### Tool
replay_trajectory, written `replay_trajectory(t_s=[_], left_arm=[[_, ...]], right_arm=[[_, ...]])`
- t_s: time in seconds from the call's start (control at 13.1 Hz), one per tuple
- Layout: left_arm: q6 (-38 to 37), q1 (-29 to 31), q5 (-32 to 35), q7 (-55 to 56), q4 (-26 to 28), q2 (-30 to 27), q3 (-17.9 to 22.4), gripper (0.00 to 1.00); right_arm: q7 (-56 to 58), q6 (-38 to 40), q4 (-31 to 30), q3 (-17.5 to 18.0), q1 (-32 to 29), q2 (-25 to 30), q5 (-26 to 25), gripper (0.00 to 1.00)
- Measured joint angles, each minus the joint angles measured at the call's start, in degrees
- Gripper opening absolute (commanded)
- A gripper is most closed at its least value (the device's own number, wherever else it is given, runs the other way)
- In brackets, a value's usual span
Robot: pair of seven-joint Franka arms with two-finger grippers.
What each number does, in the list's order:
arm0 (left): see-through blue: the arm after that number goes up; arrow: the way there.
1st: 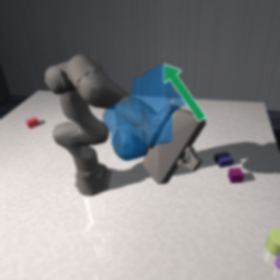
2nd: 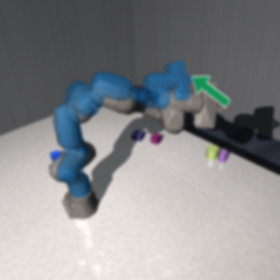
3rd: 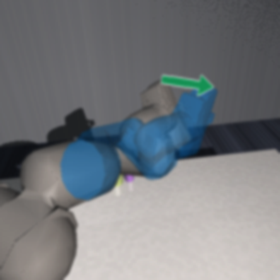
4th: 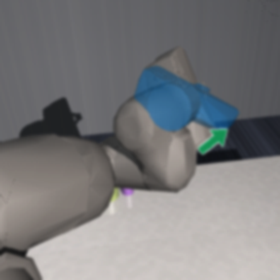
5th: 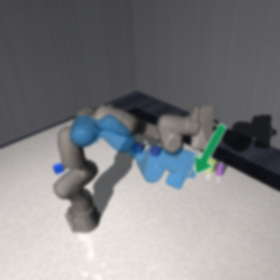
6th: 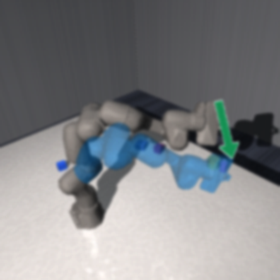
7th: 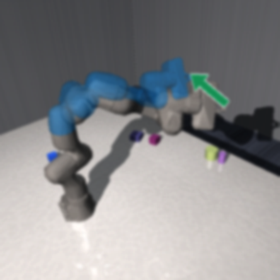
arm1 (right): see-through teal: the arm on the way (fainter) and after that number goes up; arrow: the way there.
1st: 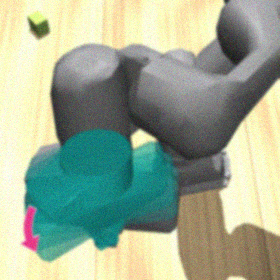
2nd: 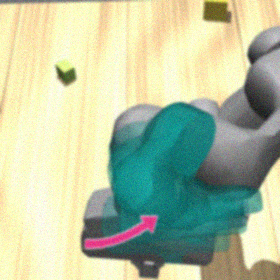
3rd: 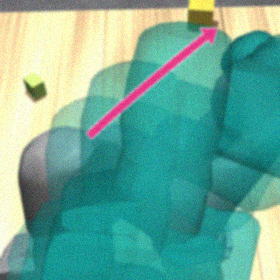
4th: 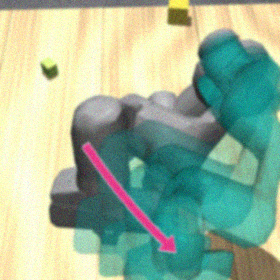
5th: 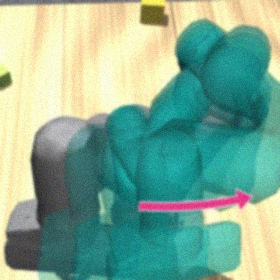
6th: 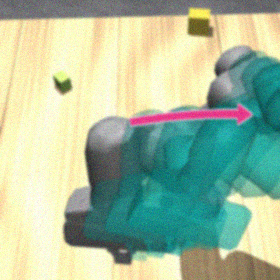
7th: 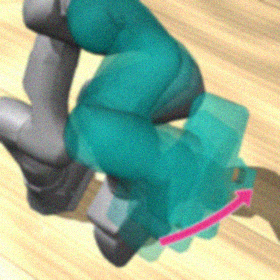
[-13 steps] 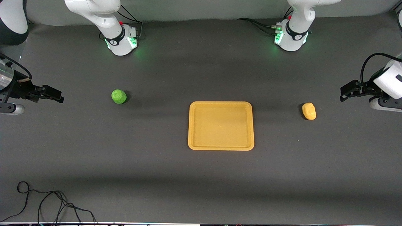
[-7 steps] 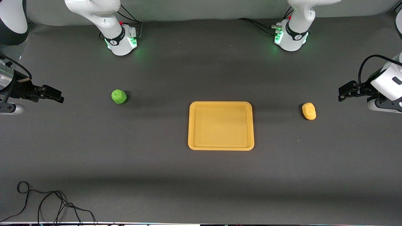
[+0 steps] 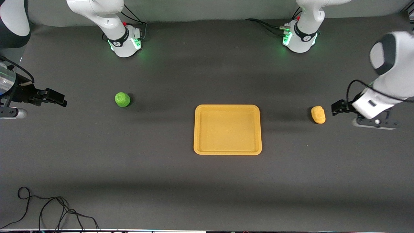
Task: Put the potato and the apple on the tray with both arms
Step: 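Reach the left gripper down to the yellow potato and grasp it, then carry the potato onto the tray while the right gripper reaches the apple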
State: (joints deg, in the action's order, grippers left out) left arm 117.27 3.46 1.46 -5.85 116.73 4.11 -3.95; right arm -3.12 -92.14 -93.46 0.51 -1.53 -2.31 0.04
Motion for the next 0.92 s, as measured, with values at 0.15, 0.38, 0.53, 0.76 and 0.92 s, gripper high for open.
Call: replay_trajectory(t_s=[0.15, 0.38, 0.53, 0.76, 0.92], left_arm=[[6.87, 0.2, 0.05, 0.11, 5.83, 2.59, 0.04, 0.99], [12.36, 2.04, 0.05, 0.4, 12.24, 5.26, 0.19, 0.99], [16.25, 3.1, 0.05, 0.42, 14.47, 8.44, 0.27, 0.99], [22.64, 3.72, 0.05, 0.42, 14.88, 14.21, 0.32, 0.53], [24.25, 3.72, 0.05, 0.42, 14.77, 16.19, 0.24, 0.25]], right_arm=[[0.0, 0.08, -0.16, 0.06, 0.05, 0.23, 0.07, 1.0], [0.0, 0.74, -3.79, 0.13, 0.36, 3.7, 0.29, 1.0], [-0.02, 1.09, -9.85, 0.15, 0.84, 9.44, 0.85, 1.0], [-0.03, -0.19, -22.22, 0.18, 1.09, 21.16, 1.06, 1.0], [-0.03, -1.64, -30.47, 0.23, 1.36, 28.58, 1.12, 1.0]])
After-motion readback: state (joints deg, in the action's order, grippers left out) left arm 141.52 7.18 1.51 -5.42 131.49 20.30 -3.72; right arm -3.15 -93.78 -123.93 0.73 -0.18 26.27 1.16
